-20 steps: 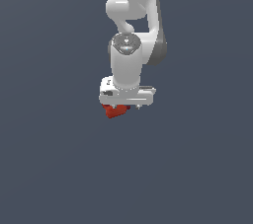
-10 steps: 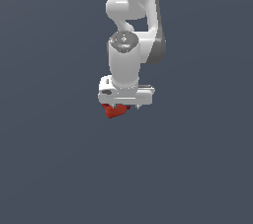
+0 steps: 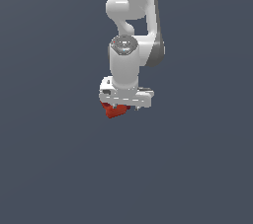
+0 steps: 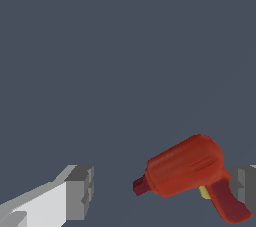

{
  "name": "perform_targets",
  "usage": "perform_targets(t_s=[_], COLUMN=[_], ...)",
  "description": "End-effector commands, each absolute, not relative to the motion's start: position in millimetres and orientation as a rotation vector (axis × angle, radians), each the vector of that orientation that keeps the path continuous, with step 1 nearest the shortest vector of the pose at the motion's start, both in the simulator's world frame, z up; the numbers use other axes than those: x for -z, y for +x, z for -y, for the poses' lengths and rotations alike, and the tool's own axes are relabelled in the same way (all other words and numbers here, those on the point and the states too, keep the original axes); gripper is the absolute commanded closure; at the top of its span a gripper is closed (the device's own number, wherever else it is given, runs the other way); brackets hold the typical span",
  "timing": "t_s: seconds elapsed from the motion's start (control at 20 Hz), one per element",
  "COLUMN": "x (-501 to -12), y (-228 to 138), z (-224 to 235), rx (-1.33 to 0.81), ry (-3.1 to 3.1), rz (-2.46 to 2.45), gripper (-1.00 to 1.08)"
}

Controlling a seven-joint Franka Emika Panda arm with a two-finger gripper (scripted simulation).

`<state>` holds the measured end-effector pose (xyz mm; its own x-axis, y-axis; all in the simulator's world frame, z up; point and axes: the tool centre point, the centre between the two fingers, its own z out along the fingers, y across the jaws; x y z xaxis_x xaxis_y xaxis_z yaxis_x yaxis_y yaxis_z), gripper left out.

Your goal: Pick up the object and move it to a goal position.

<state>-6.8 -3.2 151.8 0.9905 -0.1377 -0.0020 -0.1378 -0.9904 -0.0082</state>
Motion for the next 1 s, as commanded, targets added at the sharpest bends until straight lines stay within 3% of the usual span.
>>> perform_targets(t_s=[0.0, 0.95], x=[-145, -82], y=[-10, -52], z=[3, 16], rx=[0.009, 0.161], ry=[-3.12, -2.928], rz=[-0.286, -1.094], gripper=[-1.0, -1.0])
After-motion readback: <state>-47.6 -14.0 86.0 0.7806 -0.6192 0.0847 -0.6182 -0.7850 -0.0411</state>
